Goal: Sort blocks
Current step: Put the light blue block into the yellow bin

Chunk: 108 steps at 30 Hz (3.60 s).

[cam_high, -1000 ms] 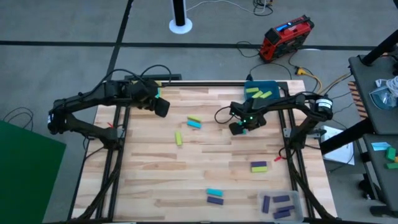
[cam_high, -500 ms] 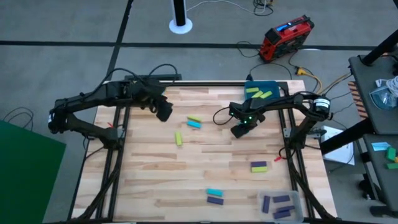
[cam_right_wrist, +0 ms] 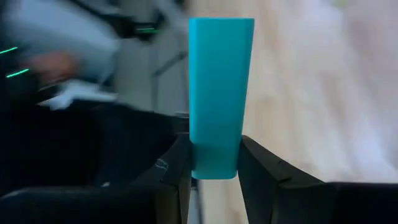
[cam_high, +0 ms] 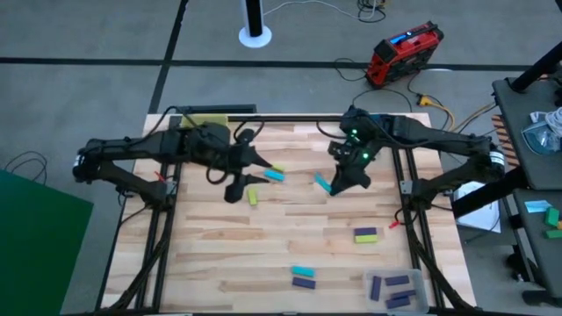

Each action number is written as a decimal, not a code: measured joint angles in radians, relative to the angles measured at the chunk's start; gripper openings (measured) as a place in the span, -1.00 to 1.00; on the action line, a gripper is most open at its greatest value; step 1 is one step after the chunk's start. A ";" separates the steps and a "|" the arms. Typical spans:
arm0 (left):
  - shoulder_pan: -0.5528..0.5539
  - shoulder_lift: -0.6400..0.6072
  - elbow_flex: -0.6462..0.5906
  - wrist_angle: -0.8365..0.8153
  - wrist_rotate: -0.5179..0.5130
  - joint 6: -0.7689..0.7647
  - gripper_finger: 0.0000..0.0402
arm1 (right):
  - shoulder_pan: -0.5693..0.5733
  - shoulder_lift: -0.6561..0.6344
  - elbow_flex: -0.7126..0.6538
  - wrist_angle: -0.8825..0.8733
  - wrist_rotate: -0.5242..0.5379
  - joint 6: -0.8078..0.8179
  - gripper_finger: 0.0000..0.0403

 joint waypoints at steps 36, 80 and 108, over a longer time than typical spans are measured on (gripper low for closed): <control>-0.050 0.248 0.193 0.219 0.253 0.247 -0.53 | 0.093 0.378 0.555 -0.010 -0.398 -0.044 -0.55; -0.051 0.233 0.190 0.156 0.200 0.244 -0.84 | 0.083 0.398 0.534 -0.036 -0.350 -0.082 -0.44; 0.586 0.068 0.116 -0.704 -0.356 -0.644 -0.84 | -0.124 0.247 0.535 -0.419 0.527 -0.194 -0.09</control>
